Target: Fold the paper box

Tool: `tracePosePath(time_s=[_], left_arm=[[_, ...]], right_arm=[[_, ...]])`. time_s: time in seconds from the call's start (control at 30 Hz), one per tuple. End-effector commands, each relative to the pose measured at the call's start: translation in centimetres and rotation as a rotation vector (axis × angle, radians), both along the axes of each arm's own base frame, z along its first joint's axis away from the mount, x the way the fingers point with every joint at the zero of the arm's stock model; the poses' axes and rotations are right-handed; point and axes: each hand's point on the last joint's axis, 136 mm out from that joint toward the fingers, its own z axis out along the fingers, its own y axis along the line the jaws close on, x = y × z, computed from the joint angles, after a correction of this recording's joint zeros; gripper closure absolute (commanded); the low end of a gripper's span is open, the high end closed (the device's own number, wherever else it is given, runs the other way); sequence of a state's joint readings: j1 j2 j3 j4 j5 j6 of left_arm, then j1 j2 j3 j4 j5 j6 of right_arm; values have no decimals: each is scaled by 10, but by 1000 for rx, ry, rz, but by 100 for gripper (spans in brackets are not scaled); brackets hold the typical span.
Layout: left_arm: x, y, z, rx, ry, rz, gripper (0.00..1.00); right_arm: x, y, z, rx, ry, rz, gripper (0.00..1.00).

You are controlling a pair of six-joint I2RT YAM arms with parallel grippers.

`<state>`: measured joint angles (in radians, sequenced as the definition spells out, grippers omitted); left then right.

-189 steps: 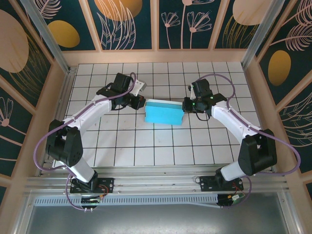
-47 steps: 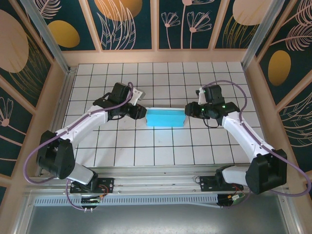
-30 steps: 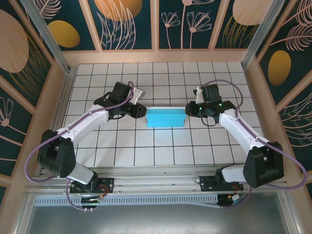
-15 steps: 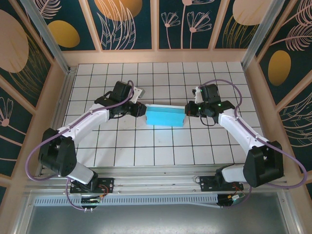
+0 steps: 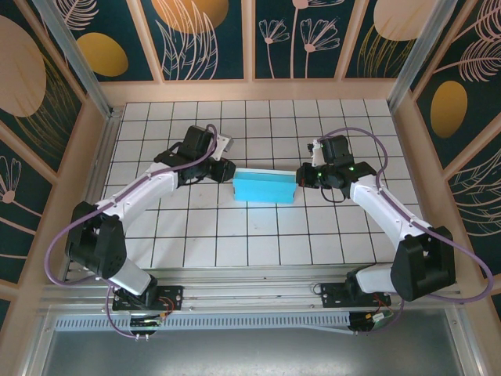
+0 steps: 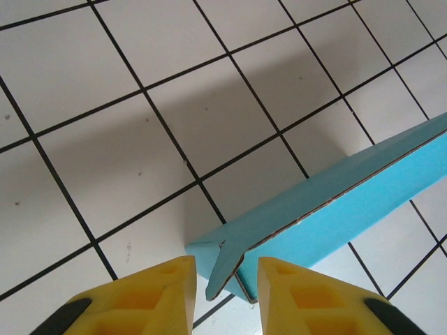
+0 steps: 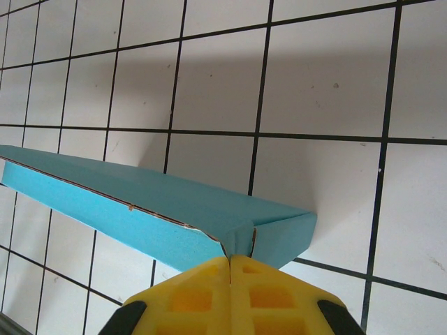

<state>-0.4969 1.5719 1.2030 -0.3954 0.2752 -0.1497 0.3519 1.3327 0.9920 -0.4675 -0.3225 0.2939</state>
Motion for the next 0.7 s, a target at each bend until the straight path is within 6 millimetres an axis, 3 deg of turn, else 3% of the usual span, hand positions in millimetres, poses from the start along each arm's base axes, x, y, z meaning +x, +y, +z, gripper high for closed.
tracePosePath(time_s=[0.0,0.67], left_arm=[[7,-7,4,0,-21,-24,71],[-2,0,-17,40,39,-17,73]], right_arm=[[4,3,7,-8,-16,5,100],[4,4,7,-10,-17,4,100]])
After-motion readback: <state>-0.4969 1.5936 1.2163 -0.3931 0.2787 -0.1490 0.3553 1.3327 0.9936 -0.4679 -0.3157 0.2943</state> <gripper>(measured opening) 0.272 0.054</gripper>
